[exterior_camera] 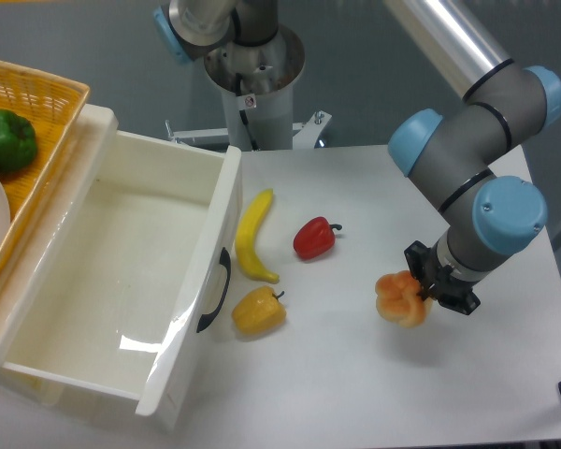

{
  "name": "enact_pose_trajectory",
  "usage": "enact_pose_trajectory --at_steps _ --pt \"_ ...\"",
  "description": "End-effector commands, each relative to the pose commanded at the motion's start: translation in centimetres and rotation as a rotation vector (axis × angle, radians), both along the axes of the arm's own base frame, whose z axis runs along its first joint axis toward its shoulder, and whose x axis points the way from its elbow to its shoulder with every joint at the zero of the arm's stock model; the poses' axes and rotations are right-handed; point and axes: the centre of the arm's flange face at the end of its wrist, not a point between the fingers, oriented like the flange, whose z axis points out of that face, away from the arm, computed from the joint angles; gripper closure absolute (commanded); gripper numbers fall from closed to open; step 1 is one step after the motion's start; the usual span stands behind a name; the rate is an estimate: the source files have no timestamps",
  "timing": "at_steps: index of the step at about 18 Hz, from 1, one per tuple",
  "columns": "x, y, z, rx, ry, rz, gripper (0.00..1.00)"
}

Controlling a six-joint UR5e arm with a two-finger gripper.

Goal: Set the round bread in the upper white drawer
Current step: 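Hold the round bread roll in the gripper and lift it slightly, then carry the bread roll over the open white drawer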

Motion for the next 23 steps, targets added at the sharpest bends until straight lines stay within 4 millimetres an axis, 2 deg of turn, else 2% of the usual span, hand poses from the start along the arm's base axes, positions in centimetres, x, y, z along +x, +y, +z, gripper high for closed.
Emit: enact_pose_trajectory --at_steps 7,11,13,16,19,23 --pt "0.1 0.1 0.1 0.01 -0.002 0.012 1.0" --pt "0.4 0.5 1.0 0.062 -0.013 0.017 1.0" --pt "0.7 0.5 2.3 0.087 -0.006 0.021 1.0" --pt "1.1 0.4 3.2 0.081 0.01 0.039 1.0" --pt "1.6 0.4 4.8 0.095 0.02 0.136 1.0" --pt "3.7 0.6 8.5 0.218 -0.02 0.233 1.0"
